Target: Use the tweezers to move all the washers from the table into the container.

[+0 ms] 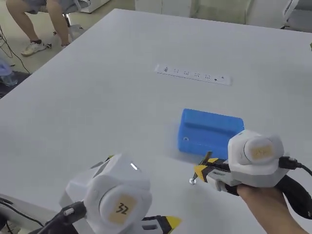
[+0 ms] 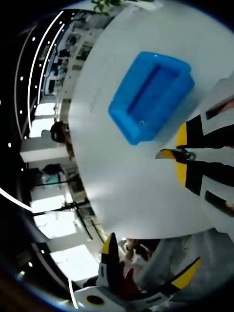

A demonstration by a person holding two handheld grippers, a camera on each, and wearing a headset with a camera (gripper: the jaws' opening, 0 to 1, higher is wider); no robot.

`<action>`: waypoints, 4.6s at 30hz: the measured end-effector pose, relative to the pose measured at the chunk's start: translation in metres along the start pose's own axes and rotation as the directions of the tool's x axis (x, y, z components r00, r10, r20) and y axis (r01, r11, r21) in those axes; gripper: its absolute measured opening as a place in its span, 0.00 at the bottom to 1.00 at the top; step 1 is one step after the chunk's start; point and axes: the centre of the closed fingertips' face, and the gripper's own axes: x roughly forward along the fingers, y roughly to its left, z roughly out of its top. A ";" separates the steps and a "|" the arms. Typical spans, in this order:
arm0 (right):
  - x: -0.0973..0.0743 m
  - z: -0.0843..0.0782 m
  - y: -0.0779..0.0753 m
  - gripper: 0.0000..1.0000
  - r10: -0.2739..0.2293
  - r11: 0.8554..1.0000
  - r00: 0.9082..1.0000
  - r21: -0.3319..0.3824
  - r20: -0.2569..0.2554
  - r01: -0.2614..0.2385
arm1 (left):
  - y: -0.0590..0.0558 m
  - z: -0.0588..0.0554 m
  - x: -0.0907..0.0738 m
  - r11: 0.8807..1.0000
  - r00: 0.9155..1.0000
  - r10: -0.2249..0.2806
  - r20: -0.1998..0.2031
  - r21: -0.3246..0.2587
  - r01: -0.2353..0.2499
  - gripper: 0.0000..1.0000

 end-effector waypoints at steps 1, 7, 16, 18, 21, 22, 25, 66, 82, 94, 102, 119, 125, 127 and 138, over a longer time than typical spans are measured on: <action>0.000 -0.001 0.000 0.05 -0.002 1.000 1.000 0.001 0.001 0.002 | 0.000 0.000 0.000 1.000 1.000 0.000 0.000 -0.002 0.000 0.99; 0.001 0.001 0.001 0.05 -0.009 1.000 1.000 -0.007 0.014 0.009 | 0.000 -0.002 0.001 1.000 1.000 -0.001 -0.004 -0.001 0.001 0.99; 0.002 0.000 0.000 0.04 -0.016 1.000 0.999 -0.007 0.050 0.016 | -0.002 -0.003 0.001 1.000 1.000 0.000 -0.008 0.004 0.000 0.99; 0.002 0.000 0.001 0.04 -0.019 1.000 0.998 -0.016 0.053 0.020 | -0.003 -0.003 0.001 1.000 1.000 -0.001 -0.009 0.005 0.001 0.99; 0.002 0.000 0.002 0.04 -0.024 0.999 0.998 -0.027 0.055 0.025 | -0.003 -0.003 0.001 1.000 1.000 -0.001 -0.008 0.005 0.001 0.99; 0.002 0.000 0.002 0.04 -0.030 0.999 0.998 -0.022 0.056 0.031 | -0.003 -0.004 0.001 1.000 1.000 -0.001 -0.010 0.004 0.001 0.99; 0.002 0.001 0.002 0.04 -0.037 0.999 0.998 -0.015 0.047 0.038 | -0.003 -0.004 0.001 1.000 1.000 0.001 -0.013 0.010 -0.001 0.99; -0.023 0.082 -0.027 0.04 -0.073 0.997 0.981 0.027 0.181 0.069 | -0.005 -0.008 0.006 0.999 0.999 -0.027 -0.036 0.024 0.027 0.99; 0.009 0.083 -0.057 0.04 -0.129 0.992 0.978 0.026 0.162 0.127 | -0.007 -0.007 0.006 0.999 0.999 -0.038 -0.031 0.016 0.039 0.99; 0.037 0.073 -0.073 0.04 -0.141 0.990 0.984 0.033 0.114 0.138 | -0.006 -0.012 0.006 0.999 0.998 -0.035 -0.053 0.024 0.037 0.99; 0.042 0.066 -0.074 0.04 -0.139 0.990 0.985 0.004 0.098 0.139 | -0.003 -0.013 0.006 0.999 0.998 -0.029 -0.056 0.015 0.030 0.99; 0.048 0.062 -0.076 0.04 -0.141 0.989 0.985 -0.023 0.103 0.144 | -0.003 -0.017 0.007 1.000 0.997 -0.025 -0.071 0.016 0.026 0.99; 0.047 0.061 -0.079 0.04 -0.145 0.989 0.983 -0.005 0.112 0.147 | -0.004 -0.017 0.006 0.999 0.997 -0.025 -0.066 0.019 0.027 0.99; 0.047 0.061 -0.076 0.04 -0.144 0.988 0.983 -0.030 0.111 0.148 | -0.004 -0.017 0.007 0.999 0.998 -0.028 -0.062 0.013 0.029 0.99; 0.047 0.061 -0.074 0.05 -0.162 0.985 0.983 -0.048 0.087 0.167 | -0.002 -0.015 0.003 1.000 0.998 -0.025 -0.052 0.018 0.026 0.99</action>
